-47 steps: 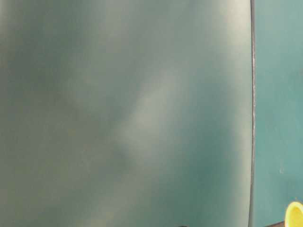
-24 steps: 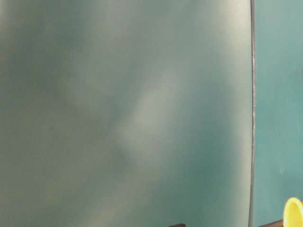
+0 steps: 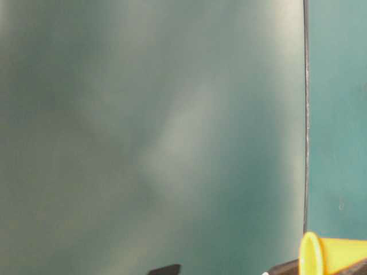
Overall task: Lift the orange cup with left arm.
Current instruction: 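Position the left gripper fingers around the orange cup and close them, then raise the orange cup off the table with the left gripper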
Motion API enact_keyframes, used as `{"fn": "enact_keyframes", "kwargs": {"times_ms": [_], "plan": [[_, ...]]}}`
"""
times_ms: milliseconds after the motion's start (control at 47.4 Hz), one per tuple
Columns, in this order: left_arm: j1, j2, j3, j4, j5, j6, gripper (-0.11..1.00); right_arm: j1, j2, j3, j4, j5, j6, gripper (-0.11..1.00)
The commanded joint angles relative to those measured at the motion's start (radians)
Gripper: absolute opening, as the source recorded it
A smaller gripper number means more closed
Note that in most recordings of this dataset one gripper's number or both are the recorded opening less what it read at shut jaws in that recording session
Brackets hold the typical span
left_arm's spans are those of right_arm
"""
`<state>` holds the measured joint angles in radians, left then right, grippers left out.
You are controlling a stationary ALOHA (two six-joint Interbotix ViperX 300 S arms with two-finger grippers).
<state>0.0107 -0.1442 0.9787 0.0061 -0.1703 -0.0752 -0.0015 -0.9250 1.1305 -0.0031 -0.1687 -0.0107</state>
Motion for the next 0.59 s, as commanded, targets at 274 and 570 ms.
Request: {"fn": "enact_keyframes", "kwargs": {"times_ms": [274,570], "plan": [[-0.003,-0.169,-0.074,0.009,0.143,0.021,0.69,-0.002,0.003,-0.025,-0.002,0.002,0.000,0.00],[-0.003,-0.301,-0.092,0.009,0.265,0.034,0.69,0.000,0.003,-0.026,-0.002,0.005,0.000,0.00]]}}
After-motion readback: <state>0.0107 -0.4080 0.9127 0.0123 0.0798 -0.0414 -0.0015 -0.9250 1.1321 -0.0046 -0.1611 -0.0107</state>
